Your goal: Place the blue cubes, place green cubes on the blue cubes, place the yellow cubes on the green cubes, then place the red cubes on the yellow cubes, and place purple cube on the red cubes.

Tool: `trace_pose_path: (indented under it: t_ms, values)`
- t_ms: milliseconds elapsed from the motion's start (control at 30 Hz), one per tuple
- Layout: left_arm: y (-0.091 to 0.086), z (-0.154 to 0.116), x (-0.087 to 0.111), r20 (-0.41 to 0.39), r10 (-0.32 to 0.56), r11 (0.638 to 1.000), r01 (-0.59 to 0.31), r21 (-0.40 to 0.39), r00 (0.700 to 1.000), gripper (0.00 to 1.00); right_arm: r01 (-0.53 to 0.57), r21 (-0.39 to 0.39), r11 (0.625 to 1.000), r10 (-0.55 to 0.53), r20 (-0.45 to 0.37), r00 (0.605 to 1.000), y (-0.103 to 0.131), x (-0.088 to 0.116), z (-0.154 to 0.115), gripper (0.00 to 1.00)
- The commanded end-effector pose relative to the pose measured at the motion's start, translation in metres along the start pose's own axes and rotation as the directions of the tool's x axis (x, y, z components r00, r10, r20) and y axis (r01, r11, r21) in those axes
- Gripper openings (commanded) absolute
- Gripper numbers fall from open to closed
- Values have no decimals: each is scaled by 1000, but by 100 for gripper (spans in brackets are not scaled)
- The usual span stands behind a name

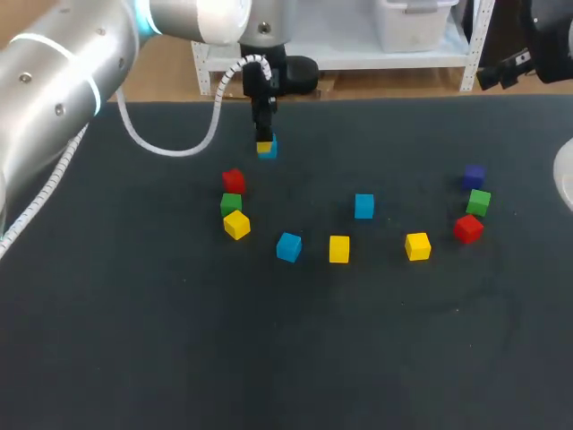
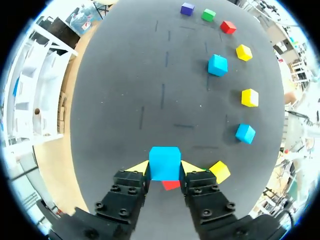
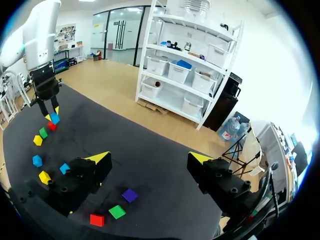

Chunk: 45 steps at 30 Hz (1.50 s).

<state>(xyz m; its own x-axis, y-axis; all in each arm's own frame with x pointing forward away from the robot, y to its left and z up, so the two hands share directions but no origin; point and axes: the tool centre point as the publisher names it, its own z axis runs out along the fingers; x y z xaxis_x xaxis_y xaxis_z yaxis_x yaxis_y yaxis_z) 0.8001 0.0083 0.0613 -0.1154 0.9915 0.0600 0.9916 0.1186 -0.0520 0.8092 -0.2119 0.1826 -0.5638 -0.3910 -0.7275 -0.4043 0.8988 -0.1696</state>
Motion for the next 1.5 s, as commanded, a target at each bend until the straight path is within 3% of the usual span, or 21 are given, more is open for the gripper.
trace_pose_path:
  t_ms: [33, 100, 200, 233, 567, 900, 1233, 1500]
  values:
    - [-21, 3, 2, 16, -7, 996, 8, -94, 1000, 0, 0, 20, 1000, 0, 2, 1000, 3, 1, -2, 100]
    - [-24, 4, -1, 25, -35, 996, 37, -78, 999, 0, 0, 20, 1000, 0, 2, 1000, 3, 1, -2, 100]
    - [-31, 7, -1, -6, -24, 989, 23, -146, 1000, 0, 0, 20, 1000, 0, 2, 1000, 3, 1, -2, 100]
    - [-35, 7, -2, 6, -44, 992, 45, -114, 999, 0, 0, 20, 1000, 0, 2, 1000, 3, 1, -2, 100]
    - [-57, 1, -20, 37, -23, 994, 26, -110, 999, 0, 0, 20, 1000, 0, 2, 1000, 3, 1, -2, 100]
    - [-63, 4, -41, 63, 55, 989, -45, -141, 996, 0, 0, 20, 1000, 0, 2, 1000, 3, 1, -2, 100]
    - [-79, 6, -59, 98, 140, 986, -130, -108, 985, 0, 0, 20, 1000, 0, 2, 1000, 3, 1, -2, 100]
    - [-95, 16, -72, 72, 194, 978, -187, -88, 978, 0, 0, 20, 1000, 0, 2, 1000, 3, 1, -2, 100]
